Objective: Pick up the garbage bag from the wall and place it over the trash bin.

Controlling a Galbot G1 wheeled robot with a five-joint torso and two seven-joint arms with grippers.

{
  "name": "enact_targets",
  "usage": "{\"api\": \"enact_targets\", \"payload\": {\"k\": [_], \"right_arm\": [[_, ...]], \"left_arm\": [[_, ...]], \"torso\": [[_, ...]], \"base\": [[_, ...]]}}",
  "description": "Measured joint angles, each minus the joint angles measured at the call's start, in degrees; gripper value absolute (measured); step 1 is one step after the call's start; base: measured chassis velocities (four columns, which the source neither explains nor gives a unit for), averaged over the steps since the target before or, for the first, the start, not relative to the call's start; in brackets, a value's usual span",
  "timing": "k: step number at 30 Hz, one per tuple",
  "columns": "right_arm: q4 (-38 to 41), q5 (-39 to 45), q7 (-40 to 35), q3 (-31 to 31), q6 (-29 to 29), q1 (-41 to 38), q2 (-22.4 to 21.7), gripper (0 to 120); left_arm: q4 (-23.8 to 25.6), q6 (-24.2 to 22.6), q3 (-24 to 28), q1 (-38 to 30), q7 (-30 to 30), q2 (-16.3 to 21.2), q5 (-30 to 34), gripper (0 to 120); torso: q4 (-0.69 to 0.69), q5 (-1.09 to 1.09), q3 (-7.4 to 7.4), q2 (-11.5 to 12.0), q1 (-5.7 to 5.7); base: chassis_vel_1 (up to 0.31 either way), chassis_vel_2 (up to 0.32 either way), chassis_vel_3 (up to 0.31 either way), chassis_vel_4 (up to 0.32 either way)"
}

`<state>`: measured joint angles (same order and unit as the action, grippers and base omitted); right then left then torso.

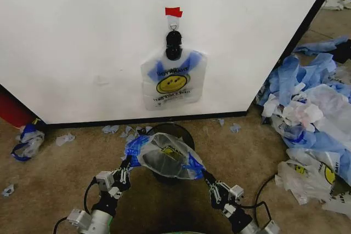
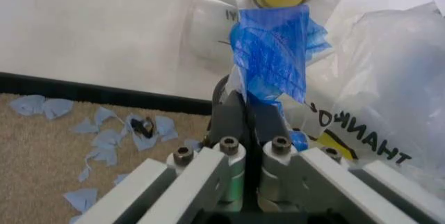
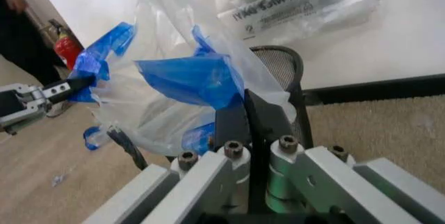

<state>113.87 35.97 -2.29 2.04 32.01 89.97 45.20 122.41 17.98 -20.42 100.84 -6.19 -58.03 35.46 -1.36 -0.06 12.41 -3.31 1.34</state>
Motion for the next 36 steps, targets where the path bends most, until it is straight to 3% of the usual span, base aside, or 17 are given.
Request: {"api": "enact_targets", "payload": {"k": [13, 36], "right_arm": [[-5.83, -0.44, 0.21, 0.96, 0.82, -2.87, 2.16, 0], [-9.79, -2.18, 0.10, 4.27, 0.96, -4.73, 4.54, 0]], "left_arm": [[-4.77, 1.74, 1.79, -1.76, 0.52, -2.01, -0.53, 0], [-7.56, 3.49, 2.36, -1.07, 0.75, -2.18, -1.72, 0]], "torso": [[0.00, -0.01, 0.00, 0.00, 0.01], [0.00, -0.01, 0.00, 0.00, 0.00]], "base": [[0.000, 0.000, 0.000, 0.000], [0.000, 0.000, 0.000, 0.000]]}}
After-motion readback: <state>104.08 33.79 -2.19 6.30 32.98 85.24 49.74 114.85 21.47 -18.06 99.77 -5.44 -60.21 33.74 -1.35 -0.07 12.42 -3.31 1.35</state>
